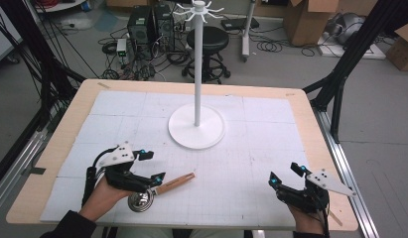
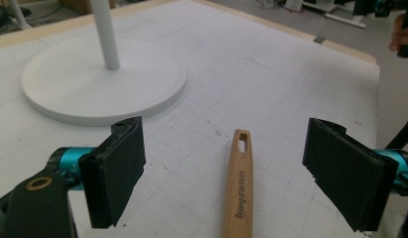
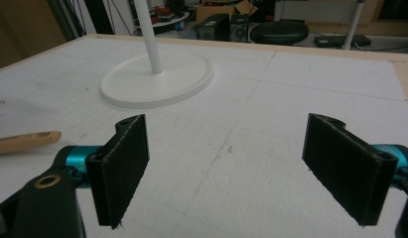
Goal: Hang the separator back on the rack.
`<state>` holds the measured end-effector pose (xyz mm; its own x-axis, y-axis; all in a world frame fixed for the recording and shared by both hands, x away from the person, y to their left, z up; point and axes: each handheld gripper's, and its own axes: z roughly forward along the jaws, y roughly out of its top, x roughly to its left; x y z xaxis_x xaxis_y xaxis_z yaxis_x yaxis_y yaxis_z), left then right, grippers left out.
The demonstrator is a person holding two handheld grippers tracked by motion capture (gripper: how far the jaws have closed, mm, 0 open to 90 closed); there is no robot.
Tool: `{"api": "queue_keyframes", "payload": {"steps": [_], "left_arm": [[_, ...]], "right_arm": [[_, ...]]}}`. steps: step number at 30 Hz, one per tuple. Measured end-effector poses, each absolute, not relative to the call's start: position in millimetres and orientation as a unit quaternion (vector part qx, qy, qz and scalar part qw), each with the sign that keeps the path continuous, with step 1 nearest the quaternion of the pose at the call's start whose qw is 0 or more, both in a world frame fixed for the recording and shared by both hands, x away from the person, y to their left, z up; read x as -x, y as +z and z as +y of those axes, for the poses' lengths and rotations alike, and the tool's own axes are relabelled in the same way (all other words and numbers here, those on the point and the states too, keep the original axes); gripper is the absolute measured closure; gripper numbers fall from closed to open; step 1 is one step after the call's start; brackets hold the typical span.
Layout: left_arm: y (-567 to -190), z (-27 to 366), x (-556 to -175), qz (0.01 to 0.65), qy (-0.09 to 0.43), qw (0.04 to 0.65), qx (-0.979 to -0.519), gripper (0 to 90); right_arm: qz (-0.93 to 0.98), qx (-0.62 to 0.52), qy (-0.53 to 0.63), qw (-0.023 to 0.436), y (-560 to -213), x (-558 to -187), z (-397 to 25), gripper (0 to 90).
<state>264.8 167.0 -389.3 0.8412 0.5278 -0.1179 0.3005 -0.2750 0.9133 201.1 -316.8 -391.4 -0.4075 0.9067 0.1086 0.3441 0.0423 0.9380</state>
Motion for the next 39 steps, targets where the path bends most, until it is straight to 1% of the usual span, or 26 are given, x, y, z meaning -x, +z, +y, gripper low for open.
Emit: {"api": "queue_keyframes", "payload": {"steps": [2,3,4,5,13,15,16,18,21,26,29,30,34,37,39], "left_arm": [[-392.4,155.1,-268.4,0.252,0.094,0.525,-0.807,17.6],[-394.7,145.0,-270.5,0.237,0.095,0.500,-0.828,18.0],[-394.7,145.0,-270.5,0.237,0.095,0.500,-0.828,18.3],[-397.5,135.6,-272.2,0.224,0.097,0.476,-0.845,18.8],[-412.4,113.8,-280.0,0.211,0.075,0.437,-0.871,19.5],[-414.3,111.7,-280.2,0.209,0.071,0.436,-0.872,22.5],[-417.5,108.4,-281.2,0.203,0.064,0.427,-0.879,24.6],[-421.3,105.9,-282.6,0.203,0.055,0.418,-0.884,25.8],[-426.6,103.7,-285.3,0.203,0.051,0.400,-0.892,30.2],[-430.5,102.0,-286.2,0.206,0.051,0.384,-0.899,36.9],[-430.7,101.5,-285.6,0.200,0.055,0.374,-0.904,38.1],[-431.3,101.0,-285.3,0.196,0.056,0.372,-0.906,40.2],[-432.0,100.5,-284.8,0.200,0.058,0.369,-0.906,42.7],[-433.1,101.1,-286.1,0.200,0.054,0.357,-0.911,49.0],[-433.4,101.2,-286.4,0.199,0.054,0.354,-0.912,50.6]], "right_arm": [[0.670,-0.466,0.508,0.276,-391.4,-200.9,-316.1,17.2],[0.671,-0.466,0.508,0.275,-391.2,-200.6,-315.8,17.2],[0.671,-0.464,0.508,0.276,-391.2,-200.7,-315.7,17.2],[0.671,-0.464,0.508,0.276,-391.2,-200.8,-315.6,17.2],[0.674,-0.461,0.508,0.274,-391.8,-201.7,-315.3,17.2],[0.674,-0.461,0.508,0.274,-391.8,-201.7,-315.3,17.2],[0.675,-0.461,0.508,0.274,-391.8,-201.8,-315.4,17.2],[0.676,-0.461,0.507,0.273,-391.9,-201.7,-315.3,17.2],[0.676,-0.460,0.507,0.273,-392.0,-201.9,-315.1,17.2],[0.676,-0.462,0.507,0.270,-392.3,-201.8,-314.9,17.2],[0.676,-0.461,0.507,0.270,-392.4,-202.0,-314.8,17.2],[0.677,-0.461,0.506,0.271,-392.6,-202.3,-314.7,17.2],[0.679,-0.460,0.505,0.268,-392.7,-202.2,-314.3,17.2],[0.678,-0.461,0.506,0.268,-392.9,-202.3,-314.2,17.2],[0.678,-0.462,0.505,0.268,-393.1,-202.5,-314.3,17.2]]}}
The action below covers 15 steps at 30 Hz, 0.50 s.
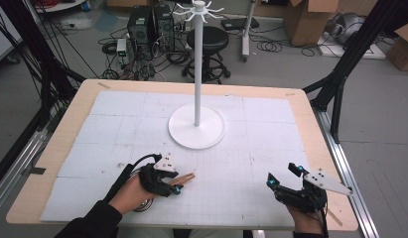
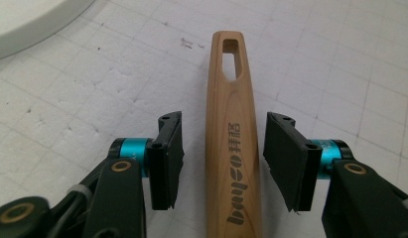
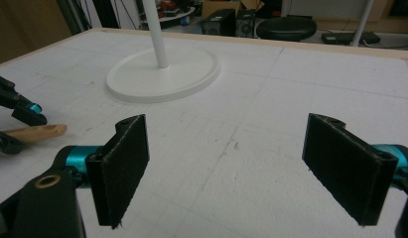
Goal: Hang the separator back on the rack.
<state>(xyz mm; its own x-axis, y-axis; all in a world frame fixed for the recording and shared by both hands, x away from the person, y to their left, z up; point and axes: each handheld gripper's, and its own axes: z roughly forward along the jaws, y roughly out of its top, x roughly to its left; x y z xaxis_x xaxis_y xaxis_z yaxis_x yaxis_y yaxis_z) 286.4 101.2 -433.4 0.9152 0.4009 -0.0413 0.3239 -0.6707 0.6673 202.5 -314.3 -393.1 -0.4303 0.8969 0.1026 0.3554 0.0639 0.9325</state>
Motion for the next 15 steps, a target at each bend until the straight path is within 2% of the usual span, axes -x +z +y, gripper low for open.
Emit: {"api": "queue_keyframes", "payload": {"steps": [15], "left_arm": [[-432.4,99.2,-286.7,0.196,0.061,0.349,-0.915,59.5]], "right_arm": [[0.680,-0.462,0.504,0.267,-394.0,-203.9,-313.7,17.2]]}}
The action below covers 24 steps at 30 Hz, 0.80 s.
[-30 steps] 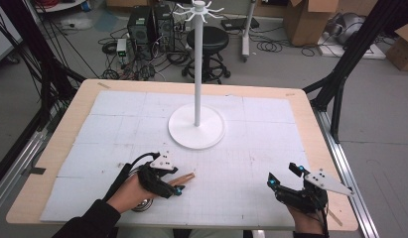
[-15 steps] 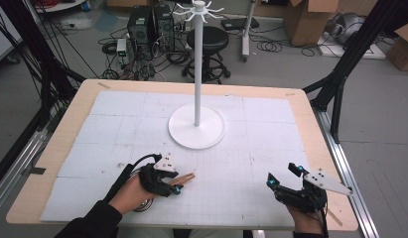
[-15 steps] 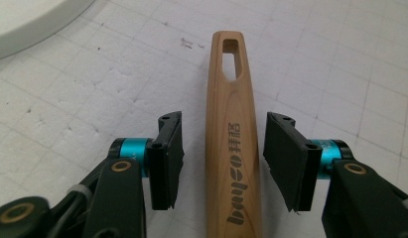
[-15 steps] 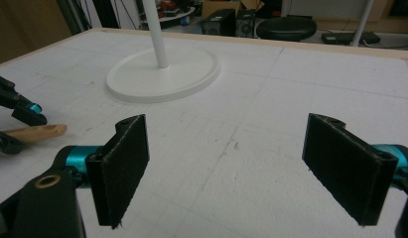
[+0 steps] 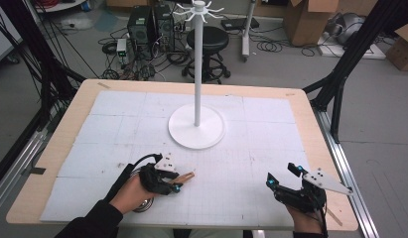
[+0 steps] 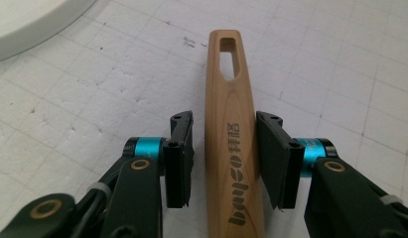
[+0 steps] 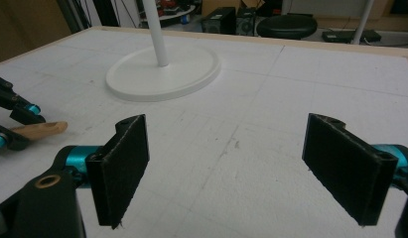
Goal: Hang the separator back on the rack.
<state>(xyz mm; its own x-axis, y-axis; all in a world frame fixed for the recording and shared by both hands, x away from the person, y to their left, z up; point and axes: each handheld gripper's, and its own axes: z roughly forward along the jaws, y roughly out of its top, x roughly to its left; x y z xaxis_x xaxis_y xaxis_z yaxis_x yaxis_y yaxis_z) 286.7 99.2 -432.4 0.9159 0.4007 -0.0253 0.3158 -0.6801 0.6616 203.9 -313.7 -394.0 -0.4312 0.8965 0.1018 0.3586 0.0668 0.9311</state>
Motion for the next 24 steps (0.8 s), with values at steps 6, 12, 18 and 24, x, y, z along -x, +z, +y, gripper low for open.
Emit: {"api": "queue_keyframes", "payload": {"steps": [6,12,18,24], "left_arm": [[-431.7,93.1,-286.7,0.202,0.066,0.341,-0.915,61.0],[-431.5,92.6,-286.9,0.210,0.070,0.341,-0.914,65.5],[-430.9,92.7,-287.2,0.226,0.063,0.341,-0.910,66.8],[-426.7,96.2,-286.3,0.229,0.067,0.349,-0.906,67.1]], "right_arm": [[0.680,-0.462,0.504,0.266,-393.8,-203.7,-313.4,17.3],[0.679,-0.464,0.504,0.265,-393.9,-203.7,-314.0,17.3],[0.679,-0.463,0.504,0.265,-393.8,-203.4,-314.0,17.3],[0.679,-0.463,0.505,0.263,-394.0,-203.5,-314.1,17.5]]}}
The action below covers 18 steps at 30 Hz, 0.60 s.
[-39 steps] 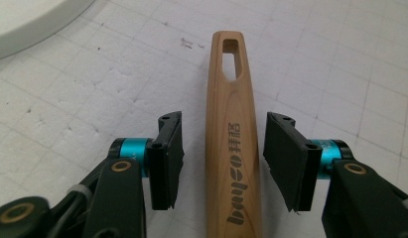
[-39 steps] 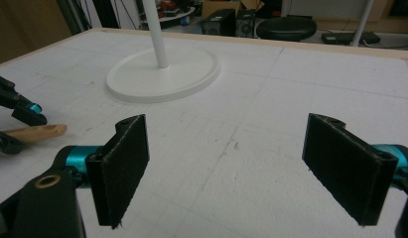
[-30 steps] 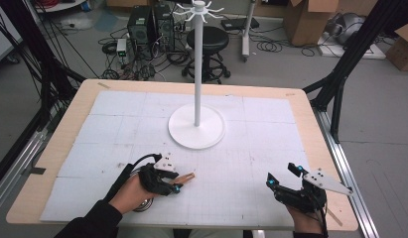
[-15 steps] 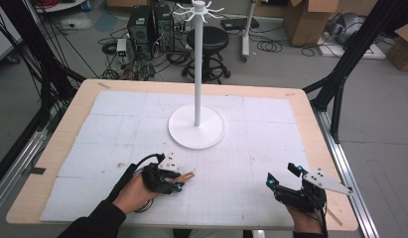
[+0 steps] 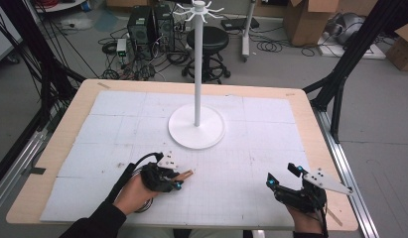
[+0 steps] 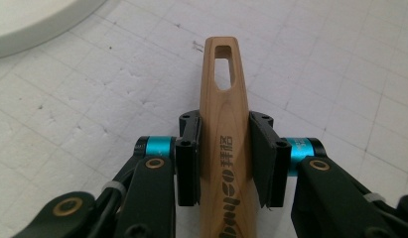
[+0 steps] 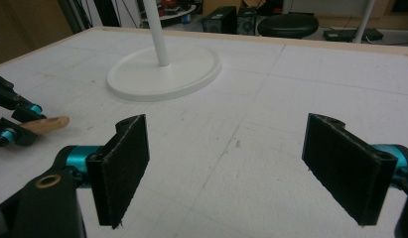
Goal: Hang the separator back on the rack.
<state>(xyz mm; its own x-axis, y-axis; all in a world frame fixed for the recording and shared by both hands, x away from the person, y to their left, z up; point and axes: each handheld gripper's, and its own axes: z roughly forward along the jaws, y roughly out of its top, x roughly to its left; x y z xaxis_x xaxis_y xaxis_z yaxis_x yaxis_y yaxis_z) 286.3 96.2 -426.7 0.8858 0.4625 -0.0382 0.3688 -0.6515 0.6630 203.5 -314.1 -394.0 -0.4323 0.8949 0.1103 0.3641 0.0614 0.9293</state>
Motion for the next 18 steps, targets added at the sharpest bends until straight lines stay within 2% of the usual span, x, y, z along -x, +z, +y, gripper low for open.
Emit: {"api": "queue_keyframes", "payload": {"steps": [14,18], "left_arm": [[-390.5,134.9,-273.5,0.264,0.084,0.452,-0.848,67.4],[-377.4,151.3,-263.2,0.265,0.089,0.504,-0.817,67.3]], "right_arm": [[0.681,-0.452,0.516,0.256,-393.2,-203.7,-311.5,17.4],[0.685,-0.429,0.537,0.240,-391.2,-204.6,-306.3,17.5]]}}
